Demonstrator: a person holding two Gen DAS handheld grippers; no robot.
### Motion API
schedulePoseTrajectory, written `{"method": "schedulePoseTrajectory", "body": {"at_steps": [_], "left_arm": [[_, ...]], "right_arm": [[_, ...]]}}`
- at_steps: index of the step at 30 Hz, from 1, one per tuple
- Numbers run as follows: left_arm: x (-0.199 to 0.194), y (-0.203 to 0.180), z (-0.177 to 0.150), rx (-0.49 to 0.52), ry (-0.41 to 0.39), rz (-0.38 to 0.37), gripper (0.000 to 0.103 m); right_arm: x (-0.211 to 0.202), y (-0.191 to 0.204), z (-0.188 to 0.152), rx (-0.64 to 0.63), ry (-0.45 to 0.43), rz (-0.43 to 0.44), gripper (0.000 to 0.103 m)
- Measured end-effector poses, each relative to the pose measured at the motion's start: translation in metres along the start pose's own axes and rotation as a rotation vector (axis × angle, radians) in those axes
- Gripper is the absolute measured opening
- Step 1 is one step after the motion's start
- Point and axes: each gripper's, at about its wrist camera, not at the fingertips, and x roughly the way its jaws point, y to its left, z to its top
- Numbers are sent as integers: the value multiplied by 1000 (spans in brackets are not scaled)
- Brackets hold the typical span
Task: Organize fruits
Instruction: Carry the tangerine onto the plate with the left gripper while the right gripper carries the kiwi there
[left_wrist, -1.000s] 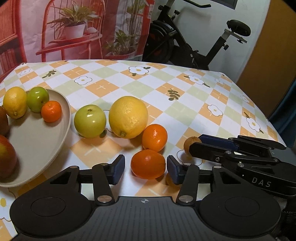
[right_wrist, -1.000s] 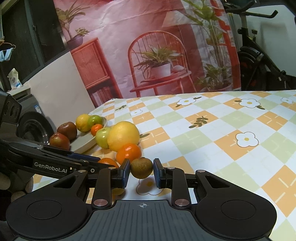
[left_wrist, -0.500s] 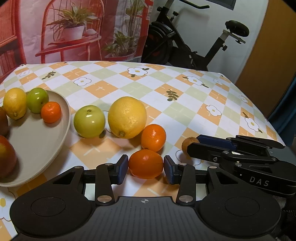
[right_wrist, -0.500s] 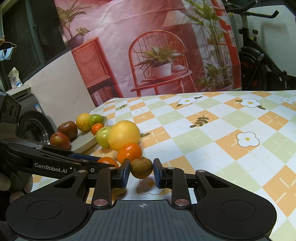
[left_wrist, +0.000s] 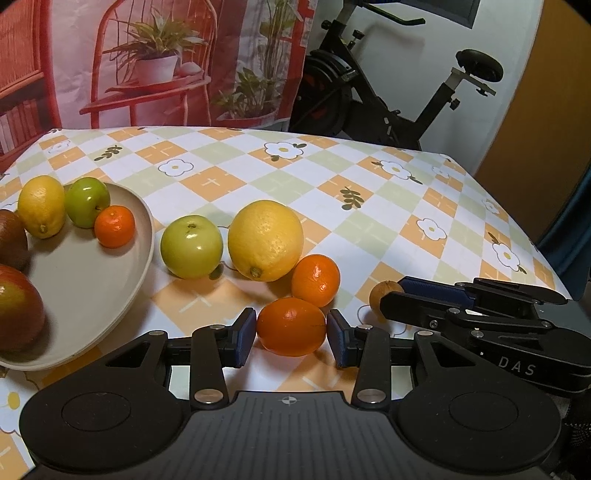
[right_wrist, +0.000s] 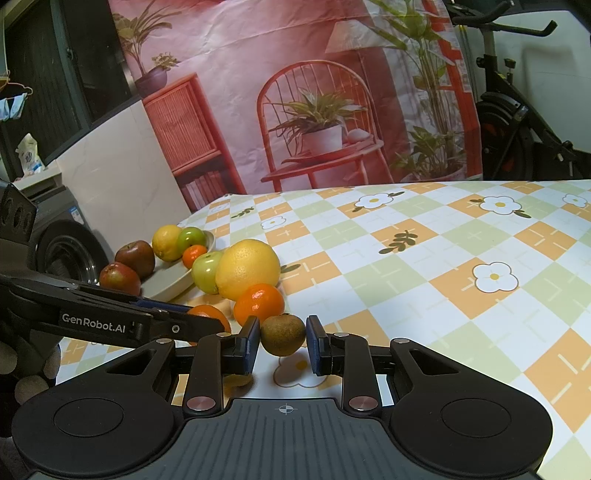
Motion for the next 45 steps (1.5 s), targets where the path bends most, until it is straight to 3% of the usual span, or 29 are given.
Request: {"method": "schedulePoseTrajectory", "body": {"at_steps": [17,24,32,36,38,45], "left_arm": [[-39,31,11,-11,-94,58,44],[-63,56,30,-14,-158,98,44],[-92,100,72,-61,-232,119,44],[-89,123,86,-82,-213,125,44],[-80,133,85,-88,-166,123,44],[-46,162,77,-141,-39,83,44]], "right_arm": [[3,5,6,-14,17,-24,25],[4,20,39,-54,-25,17,25],[29,57,100,-146,-92,76,25],[61,81,122,-221,-57,99,25],[82,93,126,-259,-12,105,25],[138,132,114,-408,161,126,25]]}}
